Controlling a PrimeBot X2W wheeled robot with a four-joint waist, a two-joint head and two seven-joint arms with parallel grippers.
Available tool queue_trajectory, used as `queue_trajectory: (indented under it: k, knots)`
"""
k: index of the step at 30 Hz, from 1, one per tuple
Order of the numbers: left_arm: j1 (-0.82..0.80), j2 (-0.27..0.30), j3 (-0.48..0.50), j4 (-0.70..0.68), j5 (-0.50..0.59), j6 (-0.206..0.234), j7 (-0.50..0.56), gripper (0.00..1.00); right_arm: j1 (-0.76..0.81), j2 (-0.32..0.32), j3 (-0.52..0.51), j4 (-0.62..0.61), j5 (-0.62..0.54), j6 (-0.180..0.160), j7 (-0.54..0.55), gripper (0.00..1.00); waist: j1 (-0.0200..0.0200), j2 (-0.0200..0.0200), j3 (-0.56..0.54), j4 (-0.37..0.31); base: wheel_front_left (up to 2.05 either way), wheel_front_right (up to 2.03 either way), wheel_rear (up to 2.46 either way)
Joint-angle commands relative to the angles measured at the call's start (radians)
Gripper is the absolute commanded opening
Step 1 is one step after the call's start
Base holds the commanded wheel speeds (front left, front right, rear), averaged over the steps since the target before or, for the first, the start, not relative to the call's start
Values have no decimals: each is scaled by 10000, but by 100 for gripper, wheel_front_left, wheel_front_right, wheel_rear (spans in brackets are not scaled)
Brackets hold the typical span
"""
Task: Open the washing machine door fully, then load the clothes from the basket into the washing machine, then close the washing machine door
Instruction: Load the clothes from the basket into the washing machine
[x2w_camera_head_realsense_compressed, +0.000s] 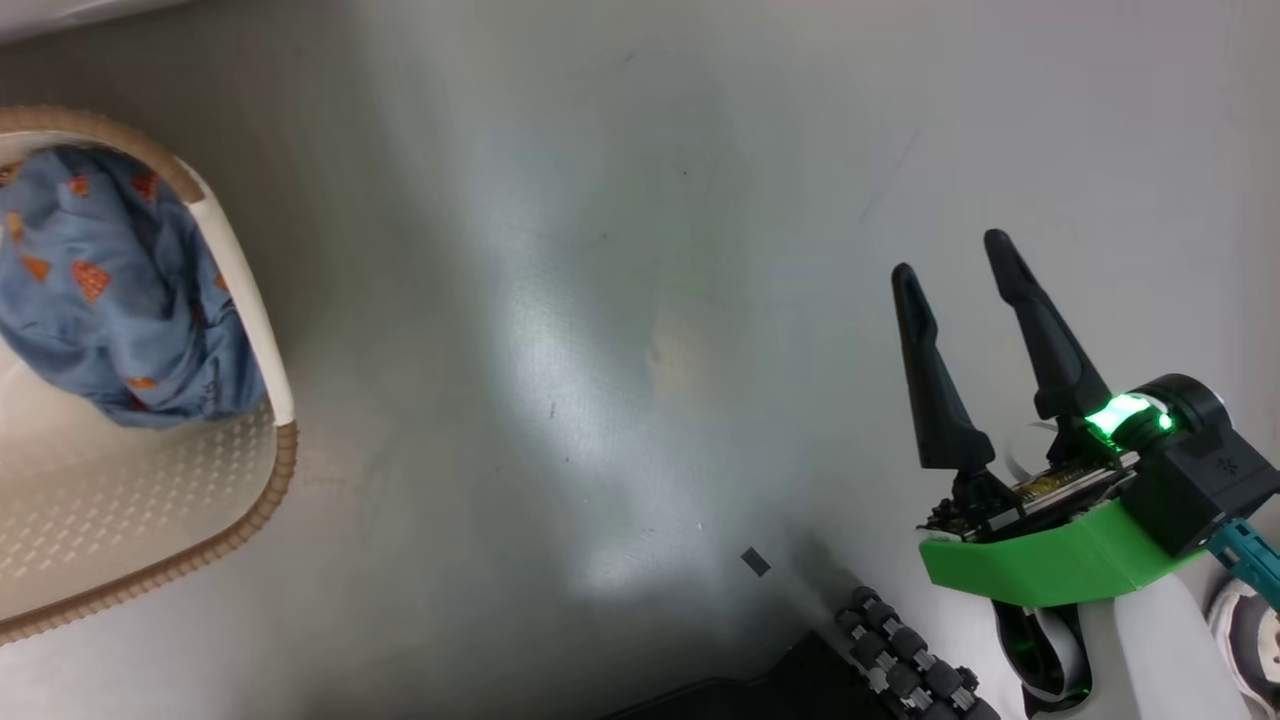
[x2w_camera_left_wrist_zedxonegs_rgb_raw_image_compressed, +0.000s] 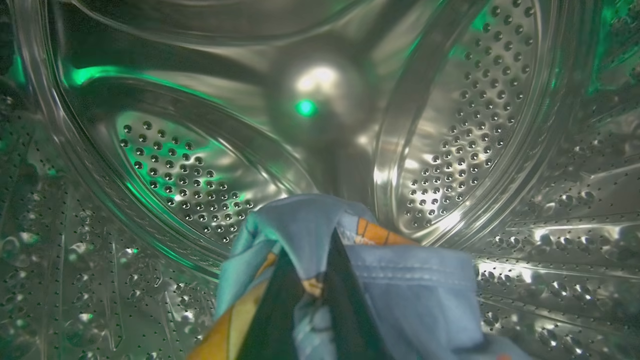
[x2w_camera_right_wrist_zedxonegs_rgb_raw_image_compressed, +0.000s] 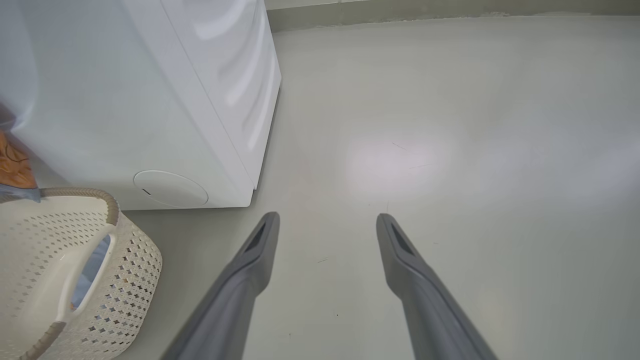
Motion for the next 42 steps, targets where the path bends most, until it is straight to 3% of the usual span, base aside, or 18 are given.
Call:
queue_trajectory:
  k: [1, 14, 15, 16, 28, 42]
  knots:
    - [-252, 555, -90, -18, 84, -25, -67, 0, 198, -37, 279, -164, 153, 16, -117, 100, 0, 0, 86, -92, 0, 0, 0]
    - [-450, 156, -1483, 1462, -278, -25, -241, 3, 135, -37, 509, -73, 151, 16, -118, 100, 0, 0, 22, -108, 0, 0, 0]
    - [-438, 148, -1594, 1495, -361, -25, -247, 40, 137, -37, 497, -56, 147, 16, -118, 100, 0, 0, -2, -101, 0, 0, 0]
    - [-427, 154, -1699, 1523, -436, -25, -254, 100, 138, -37, 487, -38, 147, 16, -118, 100, 0, 0, -30, -94, 0, 0, 0]
    - [136, 51, -2498, 1942, -1726, -25, -199, 100, -1, -37, 282, 53, 8, 16, -118, 100, 0, 0, -755, 247, 0, 0, 0]
    - [2308, -352, -3236, 1103, -2528, -25, -397, 100, 44, -37, -153, 134, -685, 16, -118, 100, 0, 0, -1811, 1414, 0, 0, 0]
